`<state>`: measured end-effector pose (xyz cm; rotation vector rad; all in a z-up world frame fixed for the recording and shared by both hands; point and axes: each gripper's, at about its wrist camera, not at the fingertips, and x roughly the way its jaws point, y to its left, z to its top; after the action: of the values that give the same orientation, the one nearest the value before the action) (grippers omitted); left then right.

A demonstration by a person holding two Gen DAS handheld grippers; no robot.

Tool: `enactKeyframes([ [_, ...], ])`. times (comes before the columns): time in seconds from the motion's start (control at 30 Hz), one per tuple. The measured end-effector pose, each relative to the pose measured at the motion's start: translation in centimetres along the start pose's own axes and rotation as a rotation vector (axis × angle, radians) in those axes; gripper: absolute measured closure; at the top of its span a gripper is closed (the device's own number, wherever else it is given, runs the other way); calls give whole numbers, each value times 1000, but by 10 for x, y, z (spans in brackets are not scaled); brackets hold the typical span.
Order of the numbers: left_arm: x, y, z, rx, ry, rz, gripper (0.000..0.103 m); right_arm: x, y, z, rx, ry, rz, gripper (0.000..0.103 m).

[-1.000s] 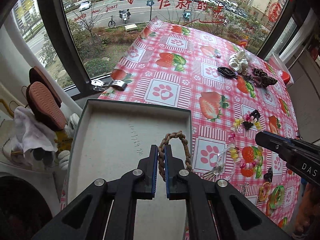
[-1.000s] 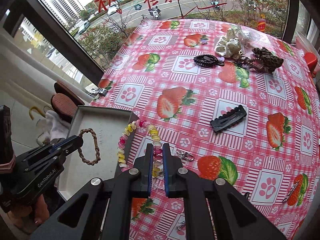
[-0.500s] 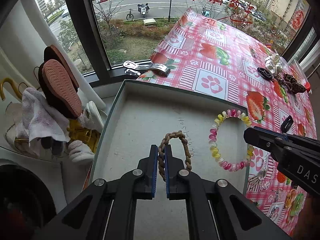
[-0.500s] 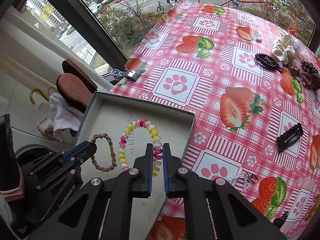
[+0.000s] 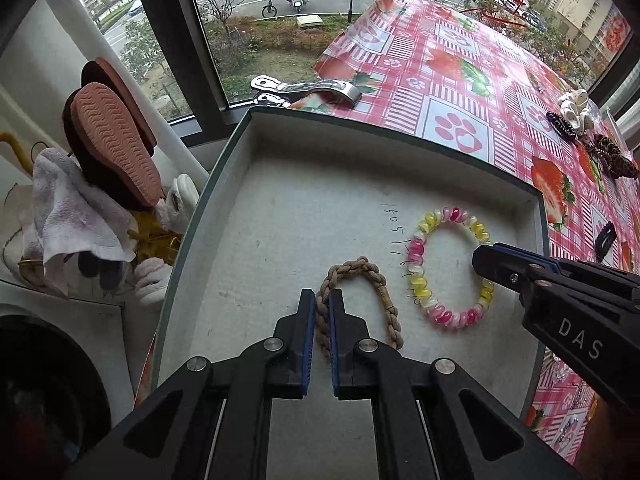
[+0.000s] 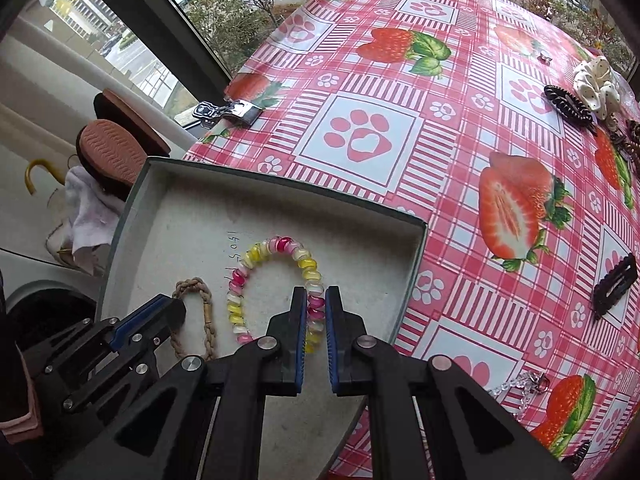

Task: Organize jewelry
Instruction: 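Carry both bracelets into the grey tray and open both grippers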

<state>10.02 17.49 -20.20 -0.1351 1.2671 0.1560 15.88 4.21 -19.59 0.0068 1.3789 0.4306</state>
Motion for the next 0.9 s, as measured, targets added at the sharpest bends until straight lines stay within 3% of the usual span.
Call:
enactKeyframes([
  [0.23, 1, -3, 2, 14, 12, 19, 90, 2, 1, 0, -14, 6, 1, 92],
  [0.5, -3, -4, 1, 18, 25, 50, 90, -14, -3, 0, 10, -30, 53, 68],
  [0.67, -9, -4, 0, 25, 15, 63, 90, -35, -7, 2, 40, -84, 103, 60],
  [0.7, -10, -4, 0, 21, 14, 57, 81, -40, -8, 2, 51, -102, 113, 57],
  [0.73, -11, -3, 0, 19, 14, 57, 63, -46, -9, 2, 59, -119, 119, 55],
  [0.77, -12, -3, 1, 12, 11, 65, 9, -51, -9, 1, 63, -135, 121, 53],
  [0.8, -17, -2, 0, -6, -19, 81, 0, -56, -10, 1, 64, -148, 121, 52],
  [0.83, -23, -1, 0, -16, -53, 82, 0, -61, -11, 0, 65, -157, 119, 52],
  [0.9, -25, -3, 1, -9, -49, 73, 0, -69, -13, -3, 68, -173, 116, 52],
])
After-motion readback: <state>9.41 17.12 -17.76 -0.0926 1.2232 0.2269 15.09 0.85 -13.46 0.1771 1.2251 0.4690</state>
